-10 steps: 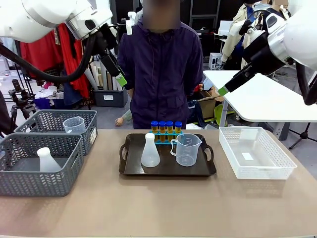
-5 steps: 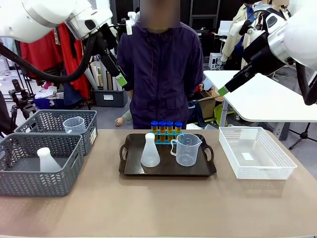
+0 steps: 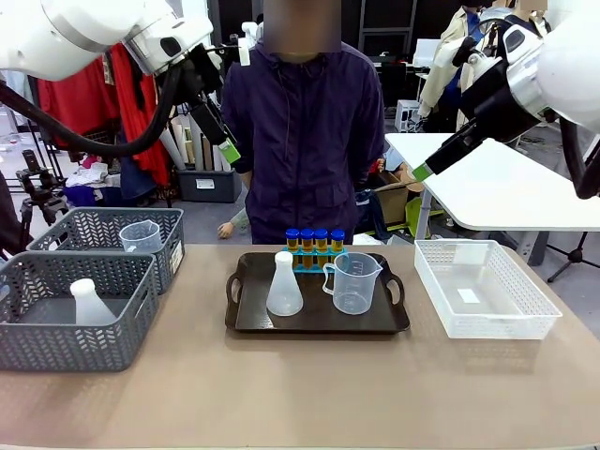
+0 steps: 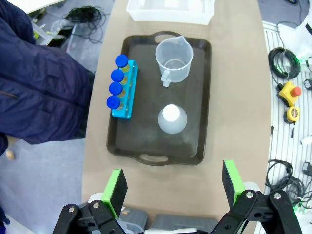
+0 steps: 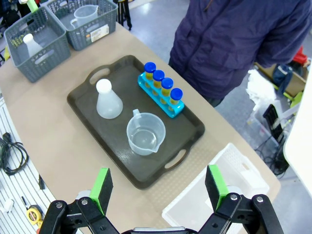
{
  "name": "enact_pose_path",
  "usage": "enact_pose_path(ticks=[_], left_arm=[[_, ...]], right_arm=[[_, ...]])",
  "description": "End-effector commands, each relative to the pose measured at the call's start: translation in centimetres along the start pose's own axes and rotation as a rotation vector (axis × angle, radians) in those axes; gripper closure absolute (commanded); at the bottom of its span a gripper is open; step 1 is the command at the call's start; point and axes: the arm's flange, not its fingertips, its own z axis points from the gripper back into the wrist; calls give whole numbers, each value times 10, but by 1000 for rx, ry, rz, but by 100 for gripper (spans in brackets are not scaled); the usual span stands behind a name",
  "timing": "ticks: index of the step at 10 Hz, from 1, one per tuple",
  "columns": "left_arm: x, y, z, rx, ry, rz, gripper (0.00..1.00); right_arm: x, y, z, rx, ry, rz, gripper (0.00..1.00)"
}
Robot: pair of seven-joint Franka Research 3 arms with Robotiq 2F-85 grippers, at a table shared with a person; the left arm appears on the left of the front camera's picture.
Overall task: Prepare the laboratory tools.
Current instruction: Pick up one Small flask and place it on the Handle tray.
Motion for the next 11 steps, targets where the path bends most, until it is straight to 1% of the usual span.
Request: enact_pose_path(ticks=[1,11], left_arm=[[-1,0,4,5,2,1,0],[-1,0,4,5,2,1,0]], right_arm=[[0,-1,0,13,-8,1,0],[0,-1,0,13,-8,1,0]])
